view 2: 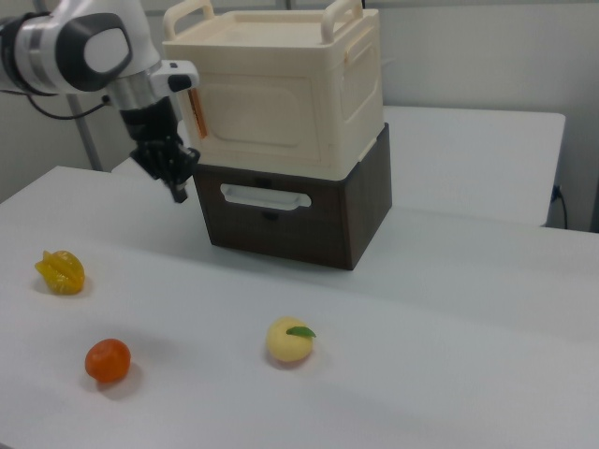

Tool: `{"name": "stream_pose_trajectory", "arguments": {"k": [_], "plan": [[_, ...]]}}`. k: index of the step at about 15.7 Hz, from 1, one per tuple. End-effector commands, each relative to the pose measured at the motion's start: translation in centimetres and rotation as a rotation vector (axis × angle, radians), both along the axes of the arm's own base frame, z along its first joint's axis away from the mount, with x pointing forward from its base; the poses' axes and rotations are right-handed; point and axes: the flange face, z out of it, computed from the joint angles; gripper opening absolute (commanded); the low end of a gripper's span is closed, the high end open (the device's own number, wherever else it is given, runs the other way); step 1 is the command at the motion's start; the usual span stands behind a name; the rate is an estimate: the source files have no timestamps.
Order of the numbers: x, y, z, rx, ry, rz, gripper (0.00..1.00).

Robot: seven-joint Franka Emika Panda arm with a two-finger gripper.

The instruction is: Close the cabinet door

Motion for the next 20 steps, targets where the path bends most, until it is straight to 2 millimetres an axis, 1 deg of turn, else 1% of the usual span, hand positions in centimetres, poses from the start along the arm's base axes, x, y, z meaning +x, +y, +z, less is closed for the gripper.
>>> {"name": "stream_pose_trajectory", "arguments": {"k": [1,3,4,6,7,8,20], "plan": [[-4.03,-0.70,0.73,-0.020,0.084,0.044,0.00],[-4.16,-0.95,0.79,-0.017,0.091,0.033,0.10],[-4.13,-1.12,0.94,-0.016,0.088,0.027,0.25],[-4.13,-1.20,1.00,-0.016,0.088,0.022,0.68],[-4.05,-1.29,0.94,-0.018,0.086,0.021,0.93],[-4.02,-1.31,0.97,-0.019,0.083,0.020,1.00],[-4.03,-1.41,1.09,-0.020,0.083,0.017,1.00]]}}
